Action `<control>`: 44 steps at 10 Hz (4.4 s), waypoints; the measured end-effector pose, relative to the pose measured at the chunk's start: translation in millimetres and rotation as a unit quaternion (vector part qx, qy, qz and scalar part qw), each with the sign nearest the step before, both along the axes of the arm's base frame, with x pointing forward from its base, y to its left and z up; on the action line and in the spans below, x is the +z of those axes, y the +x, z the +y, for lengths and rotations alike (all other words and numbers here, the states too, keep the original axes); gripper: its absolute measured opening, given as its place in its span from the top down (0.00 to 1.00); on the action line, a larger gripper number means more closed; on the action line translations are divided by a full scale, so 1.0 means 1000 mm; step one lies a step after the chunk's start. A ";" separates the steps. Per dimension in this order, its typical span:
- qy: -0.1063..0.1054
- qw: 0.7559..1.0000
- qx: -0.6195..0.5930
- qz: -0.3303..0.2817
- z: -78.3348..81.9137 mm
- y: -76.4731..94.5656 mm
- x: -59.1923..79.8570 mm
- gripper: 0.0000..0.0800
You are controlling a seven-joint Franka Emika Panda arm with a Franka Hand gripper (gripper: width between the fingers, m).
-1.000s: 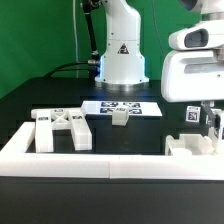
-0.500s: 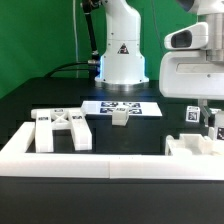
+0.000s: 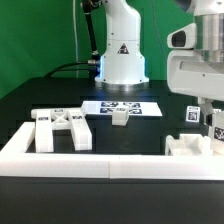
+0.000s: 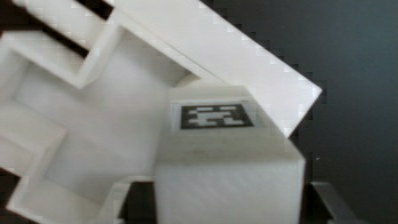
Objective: Assemble chair
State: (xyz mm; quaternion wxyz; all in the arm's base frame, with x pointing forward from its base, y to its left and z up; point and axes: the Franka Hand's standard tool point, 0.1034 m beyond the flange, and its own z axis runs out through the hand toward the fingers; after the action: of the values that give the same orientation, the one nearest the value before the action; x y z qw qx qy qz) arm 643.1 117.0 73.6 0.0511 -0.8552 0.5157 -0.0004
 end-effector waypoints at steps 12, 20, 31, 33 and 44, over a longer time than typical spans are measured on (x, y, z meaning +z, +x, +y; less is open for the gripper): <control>-0.014 0.965 0.259 -0.033 0.015 -0.003 0.006 0.19; -0.041 0.827 0.558 -0.053 0.006 -0.002 0.005 0.19; -0.026 0.936 0.348 -0.039 0.005 -0.002 0.004 0.64; -0.020 0.965 0.259 -0.031 0.004 -0.002 0.003 0.64; -0.009 1.000 0.020 -0.008 0.006 -0.004 0.002 0.21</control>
Offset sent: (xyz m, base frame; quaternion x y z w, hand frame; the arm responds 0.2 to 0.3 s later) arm 0.0000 0.0000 0.0000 0.0000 0.0000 0.0650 0.9979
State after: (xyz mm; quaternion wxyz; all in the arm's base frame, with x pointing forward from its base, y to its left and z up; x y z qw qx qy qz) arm 639.1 123.3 76.0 0.0478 -0.8659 0.4977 -0.0107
